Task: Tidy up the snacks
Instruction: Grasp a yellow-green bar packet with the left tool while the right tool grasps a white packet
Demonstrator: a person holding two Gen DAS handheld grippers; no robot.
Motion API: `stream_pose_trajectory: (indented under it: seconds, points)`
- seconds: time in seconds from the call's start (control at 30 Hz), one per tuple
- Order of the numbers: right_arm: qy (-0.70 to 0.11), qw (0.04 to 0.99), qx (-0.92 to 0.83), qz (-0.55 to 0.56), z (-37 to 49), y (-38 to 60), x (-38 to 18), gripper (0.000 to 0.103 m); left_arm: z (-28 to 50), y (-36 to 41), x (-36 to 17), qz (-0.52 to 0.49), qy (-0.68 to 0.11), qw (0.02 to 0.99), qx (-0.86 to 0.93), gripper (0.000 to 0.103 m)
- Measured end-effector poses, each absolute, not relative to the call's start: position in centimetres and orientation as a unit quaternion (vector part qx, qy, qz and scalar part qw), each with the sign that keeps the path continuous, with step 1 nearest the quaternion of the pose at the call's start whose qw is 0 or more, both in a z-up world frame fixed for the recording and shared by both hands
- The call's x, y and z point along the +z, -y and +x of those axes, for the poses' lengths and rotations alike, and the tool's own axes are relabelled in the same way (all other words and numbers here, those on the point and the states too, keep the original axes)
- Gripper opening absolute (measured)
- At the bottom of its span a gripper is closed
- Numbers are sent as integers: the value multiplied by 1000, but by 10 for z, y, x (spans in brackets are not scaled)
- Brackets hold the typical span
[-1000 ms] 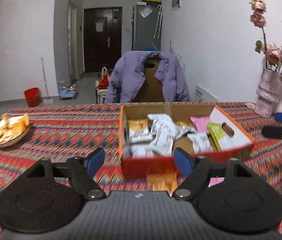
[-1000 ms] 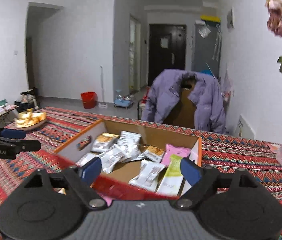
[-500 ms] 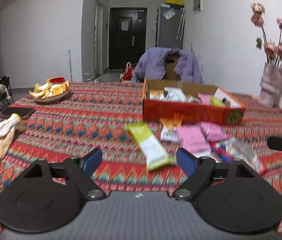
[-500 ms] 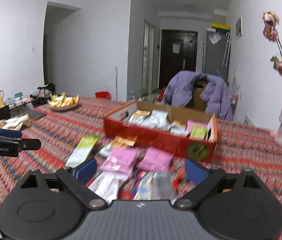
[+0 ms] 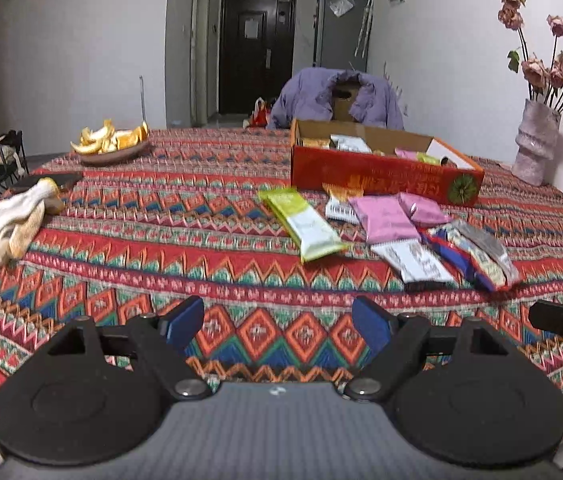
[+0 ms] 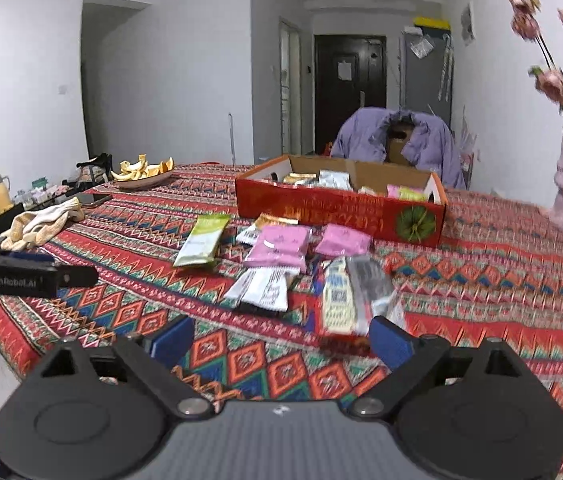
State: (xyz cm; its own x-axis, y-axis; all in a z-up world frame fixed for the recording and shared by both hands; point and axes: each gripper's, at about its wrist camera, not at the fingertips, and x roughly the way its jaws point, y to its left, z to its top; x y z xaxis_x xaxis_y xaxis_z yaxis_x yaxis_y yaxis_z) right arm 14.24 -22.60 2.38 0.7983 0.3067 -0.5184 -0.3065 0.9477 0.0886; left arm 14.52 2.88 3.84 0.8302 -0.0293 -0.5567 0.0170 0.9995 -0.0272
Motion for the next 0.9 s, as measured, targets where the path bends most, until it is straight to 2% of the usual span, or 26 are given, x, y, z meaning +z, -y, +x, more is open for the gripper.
stream_pose_trajectory:
  seconds: [0.33,0.5,0.63,0.9]
  points:
    - [-280,944,175,24,173,206,14,92,178,-29,31,-11,-297,954,-23,83]
    - [-293,942,164,13,216,183,4,78,217,-24,28,-4,-301,953,-34,82]
    - [-315,934,165,-13,251,162,-8,76,255,-23,27,-6,-300,953,-45,82]
    - [-341,928,146,-16,289,152,-28,53,332,-19,6,-19,-355,931,-87,80]
